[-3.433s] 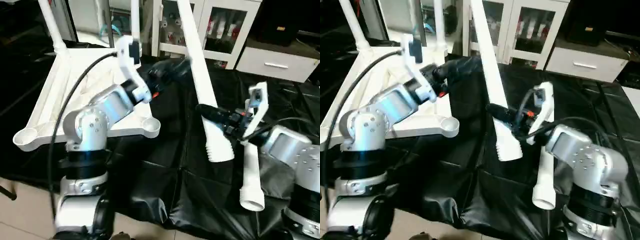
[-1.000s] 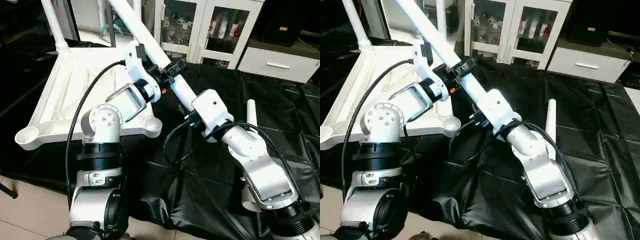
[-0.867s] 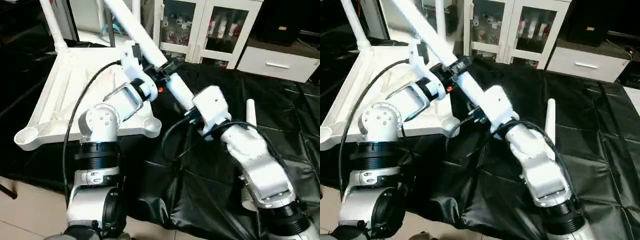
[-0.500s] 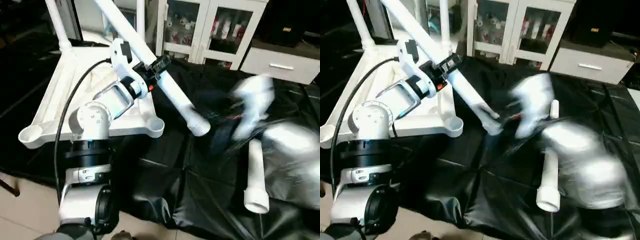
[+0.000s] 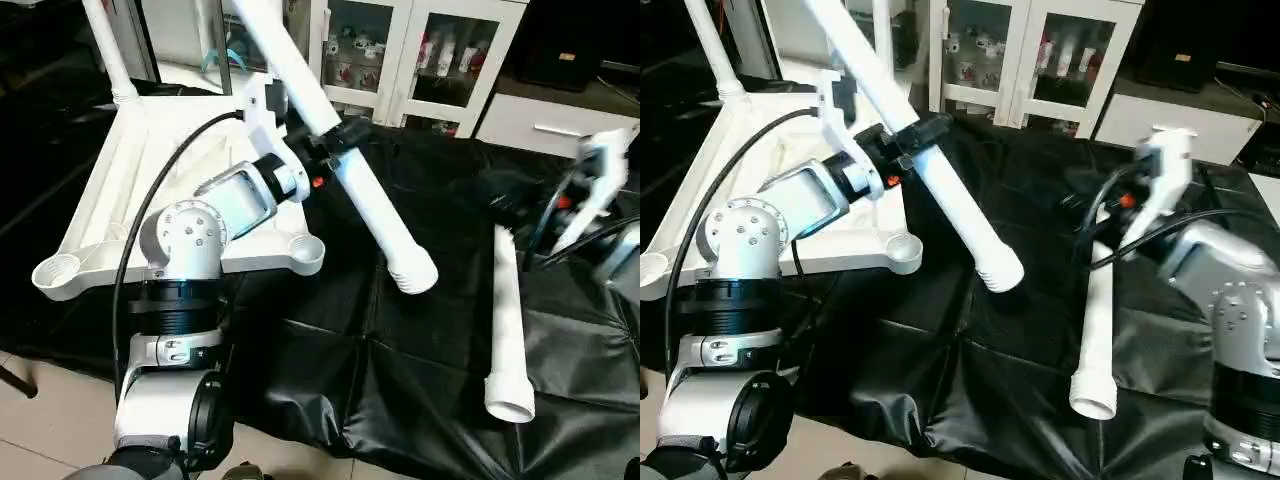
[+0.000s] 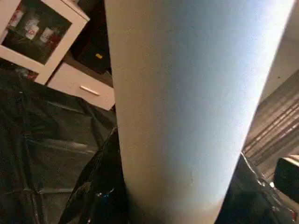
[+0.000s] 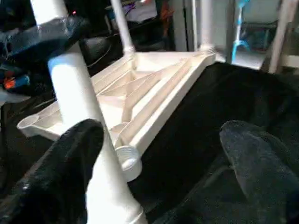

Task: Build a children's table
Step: Pick table leg

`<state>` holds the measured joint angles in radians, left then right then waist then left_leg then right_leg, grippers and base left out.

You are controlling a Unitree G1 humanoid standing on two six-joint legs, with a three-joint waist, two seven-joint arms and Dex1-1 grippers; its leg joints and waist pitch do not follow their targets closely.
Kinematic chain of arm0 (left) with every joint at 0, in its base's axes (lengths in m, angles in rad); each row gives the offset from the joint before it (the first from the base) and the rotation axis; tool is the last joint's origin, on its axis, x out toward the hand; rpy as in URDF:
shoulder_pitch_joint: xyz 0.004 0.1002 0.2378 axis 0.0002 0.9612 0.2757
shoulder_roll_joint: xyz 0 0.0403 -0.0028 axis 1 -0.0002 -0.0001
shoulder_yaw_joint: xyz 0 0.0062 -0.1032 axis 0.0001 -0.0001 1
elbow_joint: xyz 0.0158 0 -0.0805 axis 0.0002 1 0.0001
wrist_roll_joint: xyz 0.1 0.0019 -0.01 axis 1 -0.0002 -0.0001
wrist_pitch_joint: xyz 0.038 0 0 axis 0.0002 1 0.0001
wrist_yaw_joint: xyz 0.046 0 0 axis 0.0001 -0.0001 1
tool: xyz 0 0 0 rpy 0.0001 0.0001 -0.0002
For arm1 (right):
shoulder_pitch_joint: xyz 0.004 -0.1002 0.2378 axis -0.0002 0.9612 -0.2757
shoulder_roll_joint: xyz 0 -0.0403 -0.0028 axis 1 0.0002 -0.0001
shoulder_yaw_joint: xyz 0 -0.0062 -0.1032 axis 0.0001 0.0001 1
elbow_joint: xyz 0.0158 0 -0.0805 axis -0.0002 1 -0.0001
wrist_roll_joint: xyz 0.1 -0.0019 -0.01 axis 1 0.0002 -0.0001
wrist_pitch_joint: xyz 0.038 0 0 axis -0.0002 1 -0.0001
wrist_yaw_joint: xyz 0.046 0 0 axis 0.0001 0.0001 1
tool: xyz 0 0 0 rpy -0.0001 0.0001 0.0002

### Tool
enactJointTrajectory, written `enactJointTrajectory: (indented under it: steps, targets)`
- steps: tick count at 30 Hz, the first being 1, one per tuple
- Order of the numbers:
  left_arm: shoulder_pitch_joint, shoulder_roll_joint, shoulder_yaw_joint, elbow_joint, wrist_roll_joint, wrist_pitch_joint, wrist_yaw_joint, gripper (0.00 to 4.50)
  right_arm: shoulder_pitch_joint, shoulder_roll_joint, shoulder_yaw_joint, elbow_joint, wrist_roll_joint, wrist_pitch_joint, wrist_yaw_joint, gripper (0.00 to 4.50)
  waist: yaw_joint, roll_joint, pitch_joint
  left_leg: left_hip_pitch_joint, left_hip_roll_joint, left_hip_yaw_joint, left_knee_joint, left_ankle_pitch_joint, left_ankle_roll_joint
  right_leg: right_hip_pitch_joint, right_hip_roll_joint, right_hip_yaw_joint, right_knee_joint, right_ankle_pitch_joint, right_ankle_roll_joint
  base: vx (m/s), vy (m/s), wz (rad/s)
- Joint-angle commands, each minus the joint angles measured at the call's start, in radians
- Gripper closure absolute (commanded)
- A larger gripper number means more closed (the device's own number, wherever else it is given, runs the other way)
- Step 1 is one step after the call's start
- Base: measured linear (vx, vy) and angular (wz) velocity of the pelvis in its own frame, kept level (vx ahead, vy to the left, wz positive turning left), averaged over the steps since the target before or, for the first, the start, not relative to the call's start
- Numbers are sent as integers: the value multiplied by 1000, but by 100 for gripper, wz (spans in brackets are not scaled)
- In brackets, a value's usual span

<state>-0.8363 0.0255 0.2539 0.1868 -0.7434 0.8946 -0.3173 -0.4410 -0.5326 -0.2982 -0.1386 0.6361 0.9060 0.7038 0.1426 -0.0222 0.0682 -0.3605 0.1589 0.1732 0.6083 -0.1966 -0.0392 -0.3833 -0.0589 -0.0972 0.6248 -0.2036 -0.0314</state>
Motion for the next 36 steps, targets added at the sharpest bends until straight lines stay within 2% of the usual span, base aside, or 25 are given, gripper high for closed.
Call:
enactJointTrajectory:
  steps: [1,6,9,11,13,15,20,24,27,32,36]
  targets:
    - [-2,5,-17,-34,-12,16,-16,271,1,-17,9,-15,24,19,8,0,1,-3,-74,7,76,-30,-62,-65,46,58,-110,70,-85,-154,-180,0,0,0]
    - [0,14,-29,-40,-20,25,-39,271,3,-25,21,-26,50,36,19,0,2,-4,-75,6,75,-30,-62,-62,44,58,-109,70,-83,-142,-179,0,0,0]
    - [19,38,-73,-71,-38,28,-142,271,8,-38,34,-37,54,41,48,0,4,-6,-75,5,77,-31,-63,-56,42,59,-111,71,-83,-142,-173,0,0,0]
    - [24,43,-84,-79,-39,25,-167,271,8,-40,35,-38,55,42,53,0,3,-4,-76,6,78,-30,-62,-49,41,57,-111,71,-79,-118,-184,0,0,0]
    - [61,81,-133,-123,-62,-10,-340,271,17,-49,44,-53,69,44,74,0,5,-6,-76,5,78,-30,-64,-45,47,58,-115,72,-81,-123,-184,0,0,0]
    - [79,108,-158,-134,-73,-31,-452,271,25,-52,46,-69,98,54,95,0,4,-5,-75,5,78,-29,-65,-45,48,56,-112,72,-80,-126,-181,0,0,0]
    - [82,140,-185,-113,-67,-54,-570,272,44,-59,55,-102,155,87,142,0,2,-2,-71,5,78,-28,-67,-82,40,56,-113,72,-87,-177,-172,0,0,0]
    - [70,162,-215,-89,-50,-90,-644,272,65,-78,100,-136,172,97,202,0,2,-2,-74,7,80,-30,-67,-76,36,56,-112,71,-85,-162,-172,0,0,0]
    - [45,175,-232,-55,-30,-119,-700,272,69,-99,154,-161,178,97,253,0,2,-2,-74,6,80,-29,-67,-76,34,57,-113,73,-84,-164,-164,0,0,0]
    - [27,181,-249,-45,-19,-139,-737,272,51,-95,201,-164,164,89,255,0,3,-2,-75,6,82,-30,-66,-70,27,56,-116,73,-80,-148,-183,0,0,0]
    - [18,182,-255,-30,-14,-153,-751,272,47,-91,261,-168,130,66,263,0,1,-2,-74,4,82,-30,-66,-73,24,57,-116,73,-79,-142,-189,0,0,0]
